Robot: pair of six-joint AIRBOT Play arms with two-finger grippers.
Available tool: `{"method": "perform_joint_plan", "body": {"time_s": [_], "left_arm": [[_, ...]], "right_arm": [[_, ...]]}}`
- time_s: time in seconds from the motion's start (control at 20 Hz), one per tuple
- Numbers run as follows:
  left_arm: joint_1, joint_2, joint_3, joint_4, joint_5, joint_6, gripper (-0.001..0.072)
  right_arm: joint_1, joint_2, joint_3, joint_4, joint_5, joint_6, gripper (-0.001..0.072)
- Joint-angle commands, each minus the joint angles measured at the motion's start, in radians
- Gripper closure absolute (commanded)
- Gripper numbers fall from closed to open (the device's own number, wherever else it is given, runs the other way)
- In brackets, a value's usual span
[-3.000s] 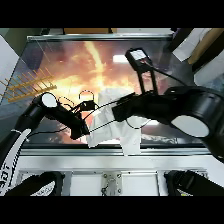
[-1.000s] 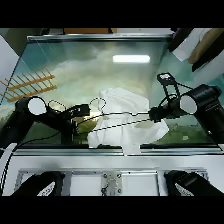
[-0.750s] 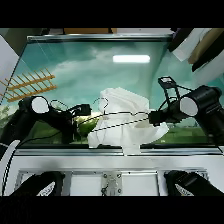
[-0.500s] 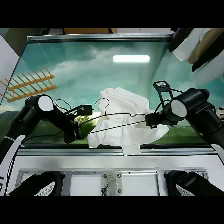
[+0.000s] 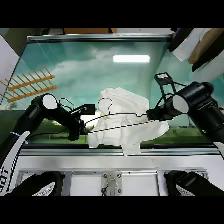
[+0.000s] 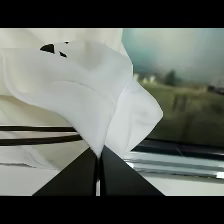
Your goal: Fold the clothes and pants, and hang the long-sleeved shirts on hangers.
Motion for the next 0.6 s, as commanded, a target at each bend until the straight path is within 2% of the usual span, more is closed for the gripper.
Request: {"method": "perform_joint_plan", "body": {"time_s": [0.0, 0.3, 0.55], "left_arm": [[-0.024, -0.002, 0.001, -0.040, 0.072, 0.116, 0.0697], [-0.067, -0.003, 0.001, -0.043, 0.147, 0.147, 0.0696], [-0.067, -0.003, 0.001, -0.044, 0.152, 0.145, 0.0696]], "right_arm": [[0.001, 0.004, 0.078, -0.014, 0.100, -0.039, 0.0695], [0.005, 0.004, 0.105, -0.009, 0.100, -0.076, 0.0696], [0.106, 0.004, 0.159, -0.005, 0.086, -0.083, 0.0696]]}}
